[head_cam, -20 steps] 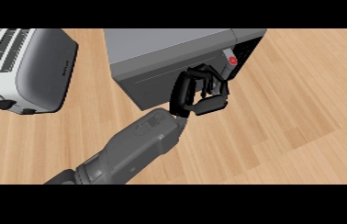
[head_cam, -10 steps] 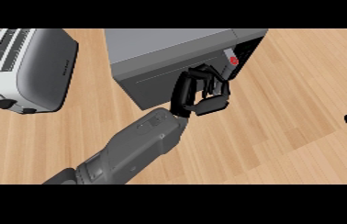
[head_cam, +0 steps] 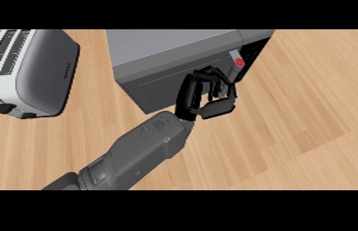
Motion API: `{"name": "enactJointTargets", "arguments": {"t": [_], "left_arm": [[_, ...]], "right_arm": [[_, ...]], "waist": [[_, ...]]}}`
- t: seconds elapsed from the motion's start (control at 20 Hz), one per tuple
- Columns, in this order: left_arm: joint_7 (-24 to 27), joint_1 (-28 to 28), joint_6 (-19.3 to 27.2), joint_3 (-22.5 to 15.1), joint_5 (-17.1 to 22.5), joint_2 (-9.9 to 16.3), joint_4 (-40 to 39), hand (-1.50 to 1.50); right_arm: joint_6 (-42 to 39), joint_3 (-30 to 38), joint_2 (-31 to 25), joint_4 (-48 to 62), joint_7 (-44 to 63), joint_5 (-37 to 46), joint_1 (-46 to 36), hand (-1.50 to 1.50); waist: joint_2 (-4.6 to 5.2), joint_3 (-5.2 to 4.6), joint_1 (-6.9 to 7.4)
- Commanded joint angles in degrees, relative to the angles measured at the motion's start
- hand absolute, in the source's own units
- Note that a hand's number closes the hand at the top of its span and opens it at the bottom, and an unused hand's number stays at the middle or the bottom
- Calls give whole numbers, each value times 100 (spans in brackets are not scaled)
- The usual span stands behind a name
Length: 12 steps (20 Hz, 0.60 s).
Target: Pick up the milk, place it into the microwave and close the microwave
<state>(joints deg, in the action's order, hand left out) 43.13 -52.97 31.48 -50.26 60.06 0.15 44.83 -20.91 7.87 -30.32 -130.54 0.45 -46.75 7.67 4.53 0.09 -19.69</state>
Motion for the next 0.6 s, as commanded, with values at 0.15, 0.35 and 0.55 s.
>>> {"name": "enactJointTargets", "arguments": {"t": [0.15, 0.35, 0.55], "left_arm": [[-181, -482, -190, -108, 1, -14, -589, 150], [-438, -512, 9, -286, 28, -15, -870, 150], [-644, -511, 217, -325, 113, -16, -1096, 150]], "right_arm": [[-138, 33, -94, 9, 26, -246, -60, -150], [-220, 36, -118, -41, 1, -461, -152, -150], [-290, 46, -218, -106, 67, -606, -159, -150]], "waist": [[87, 16, -119], [51, 22, -49], [38, 14, 37]]}}
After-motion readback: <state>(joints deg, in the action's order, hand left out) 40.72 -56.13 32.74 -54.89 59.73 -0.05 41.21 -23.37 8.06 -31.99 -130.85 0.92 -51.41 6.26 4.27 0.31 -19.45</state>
